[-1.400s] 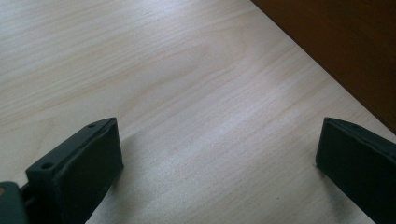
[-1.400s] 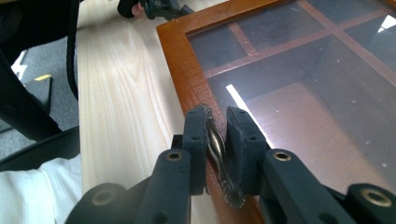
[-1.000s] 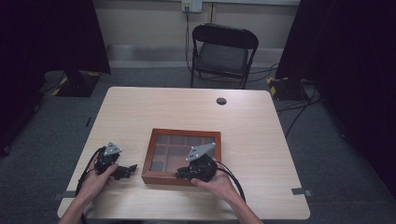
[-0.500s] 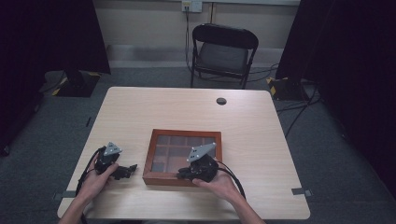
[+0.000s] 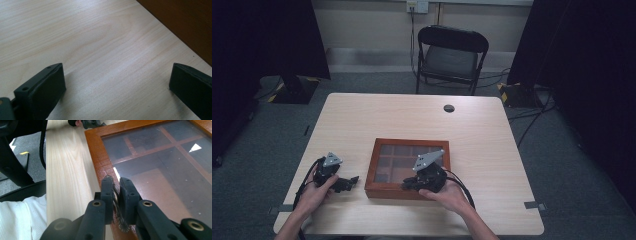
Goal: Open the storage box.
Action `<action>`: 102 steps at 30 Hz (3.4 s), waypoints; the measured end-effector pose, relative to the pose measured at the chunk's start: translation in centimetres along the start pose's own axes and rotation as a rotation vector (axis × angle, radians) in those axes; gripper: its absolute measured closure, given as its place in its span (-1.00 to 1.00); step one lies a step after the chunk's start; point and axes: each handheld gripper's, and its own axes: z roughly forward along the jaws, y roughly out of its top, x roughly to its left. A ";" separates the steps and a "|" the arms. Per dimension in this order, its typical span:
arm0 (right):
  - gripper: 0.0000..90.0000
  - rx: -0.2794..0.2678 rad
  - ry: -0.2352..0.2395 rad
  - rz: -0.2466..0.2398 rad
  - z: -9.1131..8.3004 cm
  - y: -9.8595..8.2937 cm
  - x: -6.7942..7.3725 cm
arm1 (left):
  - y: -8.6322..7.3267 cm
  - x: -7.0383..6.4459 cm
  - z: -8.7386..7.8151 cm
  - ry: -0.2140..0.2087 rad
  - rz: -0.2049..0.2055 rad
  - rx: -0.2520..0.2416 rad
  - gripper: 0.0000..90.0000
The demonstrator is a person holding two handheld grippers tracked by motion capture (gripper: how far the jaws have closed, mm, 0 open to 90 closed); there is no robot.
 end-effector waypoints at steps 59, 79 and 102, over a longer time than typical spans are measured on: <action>0.82 -0.043 -0.009 -0.013 -3.0 3.3 -0.5 | 0.0 0.0 0.0 -0.001 -0.005 -0.003 -1.00; 0.82 -0.049 -0.018 -0.013 -3.9 4.6 -0.9 | 0.0 0.0 0.0 -0.001 -0.003 -0.002 -1.00; 0.83 -0.056 -0.020 -0.015 -4.8 5.9 -1.6 | 0.0 0.0 0.0 -0.001 -0.005 -0.003 -1.00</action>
